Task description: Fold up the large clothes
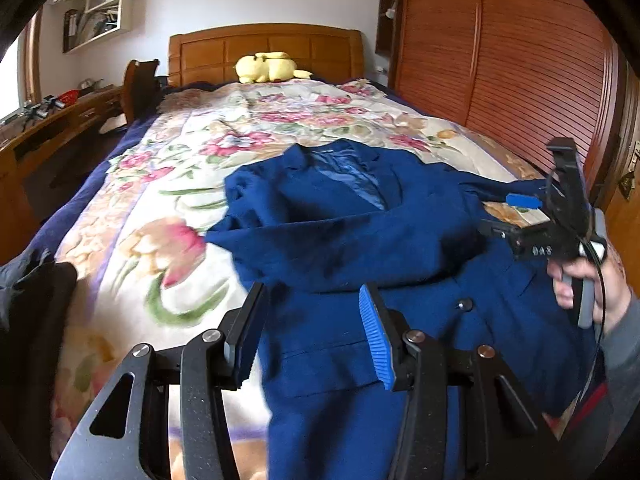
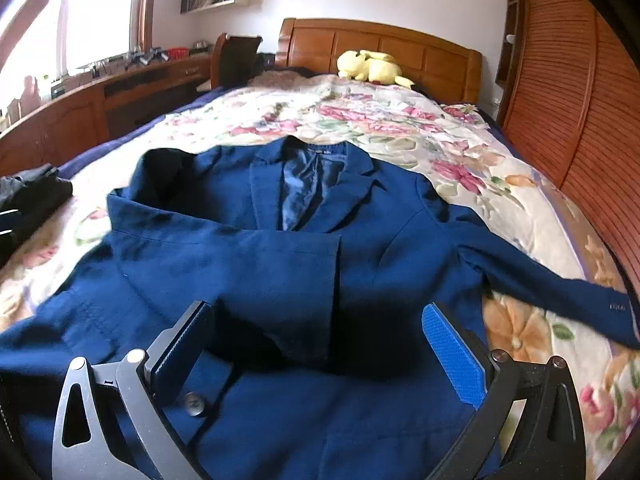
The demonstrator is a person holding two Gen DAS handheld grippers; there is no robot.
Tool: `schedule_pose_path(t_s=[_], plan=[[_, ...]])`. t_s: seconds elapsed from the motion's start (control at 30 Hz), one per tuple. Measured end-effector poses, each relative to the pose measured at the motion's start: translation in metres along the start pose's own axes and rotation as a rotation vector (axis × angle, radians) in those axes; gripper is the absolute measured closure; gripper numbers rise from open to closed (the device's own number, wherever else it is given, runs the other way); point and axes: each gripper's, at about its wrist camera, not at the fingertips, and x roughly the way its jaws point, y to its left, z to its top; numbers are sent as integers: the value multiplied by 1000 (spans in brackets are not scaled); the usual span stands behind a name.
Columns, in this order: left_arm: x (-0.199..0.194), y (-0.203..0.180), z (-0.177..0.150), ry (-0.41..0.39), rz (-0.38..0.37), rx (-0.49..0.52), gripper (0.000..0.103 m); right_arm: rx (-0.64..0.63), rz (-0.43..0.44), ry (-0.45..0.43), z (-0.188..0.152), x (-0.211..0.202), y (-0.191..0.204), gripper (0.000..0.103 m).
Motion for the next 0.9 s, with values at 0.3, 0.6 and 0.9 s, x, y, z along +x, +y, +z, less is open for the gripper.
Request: schedule_pose_path(t_s=[0.3,0.6,0.9], plan=[[0,20,-14,1,-17,-30,55,22,53,165,17,61,-20,2],[3,19,-17,23,-59,-40,55,72,151,282,10,89,-24,36],[-4,7,-16,7,-71,-11,55,-84,119,194,8,27,11,94]])
